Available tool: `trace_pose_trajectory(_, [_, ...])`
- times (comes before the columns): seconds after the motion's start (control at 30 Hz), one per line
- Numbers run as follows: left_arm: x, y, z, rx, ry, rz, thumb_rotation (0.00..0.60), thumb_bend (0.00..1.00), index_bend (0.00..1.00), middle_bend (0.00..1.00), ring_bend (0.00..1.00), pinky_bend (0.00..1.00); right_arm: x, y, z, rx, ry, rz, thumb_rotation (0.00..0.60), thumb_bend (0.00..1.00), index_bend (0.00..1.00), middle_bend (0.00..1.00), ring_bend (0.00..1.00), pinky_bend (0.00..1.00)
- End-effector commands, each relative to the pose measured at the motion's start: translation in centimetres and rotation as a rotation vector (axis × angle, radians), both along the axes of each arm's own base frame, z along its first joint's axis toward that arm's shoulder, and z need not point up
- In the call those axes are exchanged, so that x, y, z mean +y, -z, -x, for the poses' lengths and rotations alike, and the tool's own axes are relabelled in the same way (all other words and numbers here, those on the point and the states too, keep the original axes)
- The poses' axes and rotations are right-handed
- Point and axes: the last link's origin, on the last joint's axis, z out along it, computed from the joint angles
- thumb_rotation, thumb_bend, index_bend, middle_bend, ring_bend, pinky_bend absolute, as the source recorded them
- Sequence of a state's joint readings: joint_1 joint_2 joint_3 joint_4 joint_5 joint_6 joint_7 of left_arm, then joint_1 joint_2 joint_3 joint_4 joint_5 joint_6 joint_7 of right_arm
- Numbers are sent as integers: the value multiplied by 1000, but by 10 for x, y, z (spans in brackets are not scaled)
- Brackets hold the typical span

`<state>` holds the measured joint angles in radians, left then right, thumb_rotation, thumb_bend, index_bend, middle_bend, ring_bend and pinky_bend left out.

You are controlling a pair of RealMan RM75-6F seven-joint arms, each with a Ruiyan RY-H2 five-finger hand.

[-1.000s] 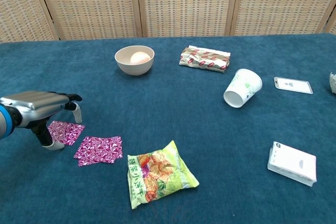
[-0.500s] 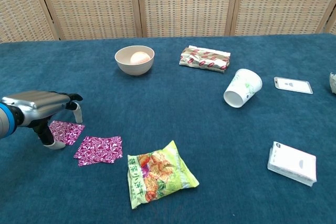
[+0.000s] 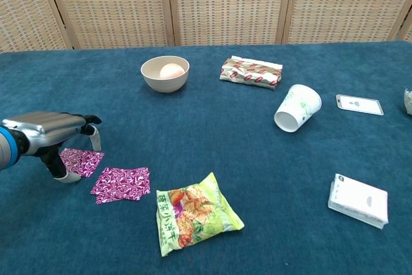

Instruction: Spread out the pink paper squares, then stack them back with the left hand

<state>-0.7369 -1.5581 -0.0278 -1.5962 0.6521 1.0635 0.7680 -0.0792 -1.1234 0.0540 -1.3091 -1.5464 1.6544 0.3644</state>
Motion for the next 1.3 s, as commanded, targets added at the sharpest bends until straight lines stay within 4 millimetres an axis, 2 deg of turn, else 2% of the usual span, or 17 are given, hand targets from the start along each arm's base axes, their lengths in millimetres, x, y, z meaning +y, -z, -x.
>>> trace_pose_trajectory(0.03, [0,0,0,-1,0,1,584,305,433,0,0,0,0,0,0,1,0,0,600,129,174,208,0,0])
trace_pose_trajectory(0.7, [-3,-2,-2,-27,-11,10,584,328,456,0,0,0,0,-1,1,-4,4,4,600,129,174,209,0,0])
trace_pose_trajectory(1.3, [-4,-13,-16,-55,27,-2,585,336,459,0,0,0,-2,0,0,-5,-6,2,600,131,175,208,0,0])
